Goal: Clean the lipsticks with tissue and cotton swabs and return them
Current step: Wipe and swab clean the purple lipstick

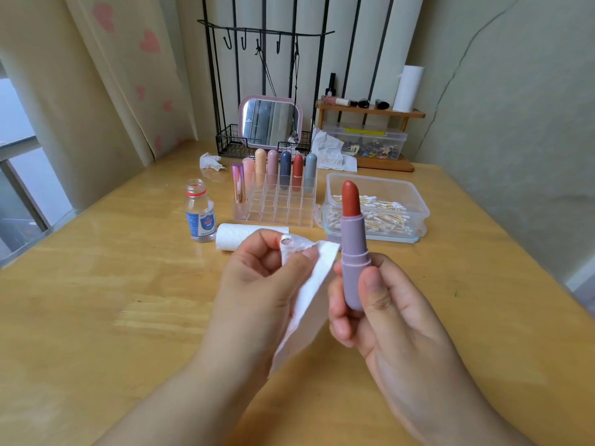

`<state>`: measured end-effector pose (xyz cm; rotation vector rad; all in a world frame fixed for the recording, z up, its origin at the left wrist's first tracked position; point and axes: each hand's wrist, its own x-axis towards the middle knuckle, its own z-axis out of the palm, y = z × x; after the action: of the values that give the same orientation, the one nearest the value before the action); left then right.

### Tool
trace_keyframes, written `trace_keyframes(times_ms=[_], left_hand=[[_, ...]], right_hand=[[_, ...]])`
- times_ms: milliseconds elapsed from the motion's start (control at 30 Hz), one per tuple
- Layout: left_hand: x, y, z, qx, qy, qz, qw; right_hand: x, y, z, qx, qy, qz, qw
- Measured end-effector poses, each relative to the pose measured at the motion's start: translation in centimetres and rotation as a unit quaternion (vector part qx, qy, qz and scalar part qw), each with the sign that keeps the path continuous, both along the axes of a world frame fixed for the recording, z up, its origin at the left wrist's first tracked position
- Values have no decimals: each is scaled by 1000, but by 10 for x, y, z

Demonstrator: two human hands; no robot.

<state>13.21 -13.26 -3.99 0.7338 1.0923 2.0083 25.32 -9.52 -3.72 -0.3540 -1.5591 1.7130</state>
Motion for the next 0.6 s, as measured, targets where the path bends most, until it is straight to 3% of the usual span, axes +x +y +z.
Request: trace_keyframes(times_ms=[133, 400, 600], left_hand=[[-1, -1, -2, -30, 70, 99, 992], [4, -8, 5, 54, 29, -118, 991], [6, -3, -2, 30, 23, -155, 987]], right_hand=[[1, -1, 1, -10, -11, 7, 1000], [-3, 3, -6, -27, -33, -19, 999], [-1, 7, -6, -35, -56, -39, 997]])
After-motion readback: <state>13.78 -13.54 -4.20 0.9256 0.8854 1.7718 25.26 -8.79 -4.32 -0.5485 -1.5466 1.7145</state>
